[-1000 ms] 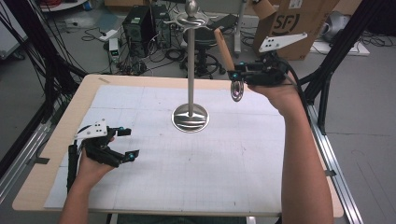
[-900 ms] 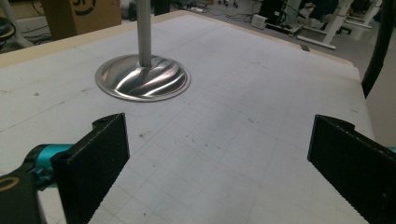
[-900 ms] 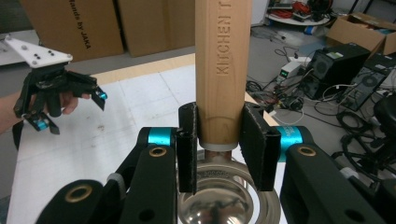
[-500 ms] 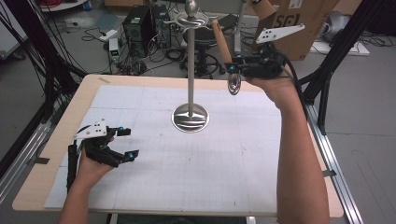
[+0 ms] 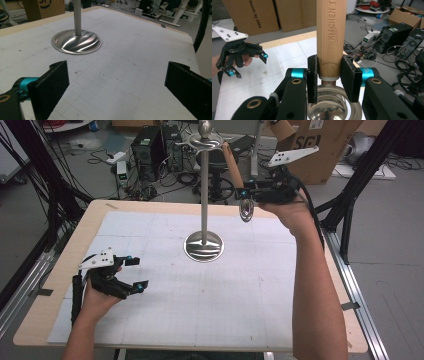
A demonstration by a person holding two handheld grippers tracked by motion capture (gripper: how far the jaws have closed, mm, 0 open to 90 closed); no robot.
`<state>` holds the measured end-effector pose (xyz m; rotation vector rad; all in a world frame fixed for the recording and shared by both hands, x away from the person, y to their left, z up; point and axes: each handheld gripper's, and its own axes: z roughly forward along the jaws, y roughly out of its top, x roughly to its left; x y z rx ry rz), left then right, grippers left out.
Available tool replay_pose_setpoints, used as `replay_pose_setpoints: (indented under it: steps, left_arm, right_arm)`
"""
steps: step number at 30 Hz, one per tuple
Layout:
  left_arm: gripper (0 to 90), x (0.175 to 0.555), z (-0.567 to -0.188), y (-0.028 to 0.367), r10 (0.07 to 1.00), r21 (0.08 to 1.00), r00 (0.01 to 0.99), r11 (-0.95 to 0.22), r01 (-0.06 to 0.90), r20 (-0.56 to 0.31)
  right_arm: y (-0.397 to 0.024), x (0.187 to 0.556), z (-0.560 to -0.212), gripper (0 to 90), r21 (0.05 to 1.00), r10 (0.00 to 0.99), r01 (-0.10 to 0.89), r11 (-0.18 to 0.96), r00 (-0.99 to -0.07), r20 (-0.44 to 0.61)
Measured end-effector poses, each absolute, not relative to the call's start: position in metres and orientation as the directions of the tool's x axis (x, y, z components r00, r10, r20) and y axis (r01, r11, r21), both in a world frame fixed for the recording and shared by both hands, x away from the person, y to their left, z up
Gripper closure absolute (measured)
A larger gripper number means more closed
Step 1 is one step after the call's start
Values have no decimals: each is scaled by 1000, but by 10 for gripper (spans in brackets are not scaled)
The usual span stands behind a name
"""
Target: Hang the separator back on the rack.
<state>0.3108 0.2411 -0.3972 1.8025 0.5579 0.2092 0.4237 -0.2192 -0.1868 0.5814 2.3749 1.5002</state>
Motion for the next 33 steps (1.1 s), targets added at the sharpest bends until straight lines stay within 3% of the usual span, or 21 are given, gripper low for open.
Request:
replay_pose_setpoints:
  steps: [33]
  left_arm:
    - [60,311,-398,244,476,942,867,-201,268,-145]
  right_arm:
    - [-197,445,-204,671,893,474,248,375,-879,45]
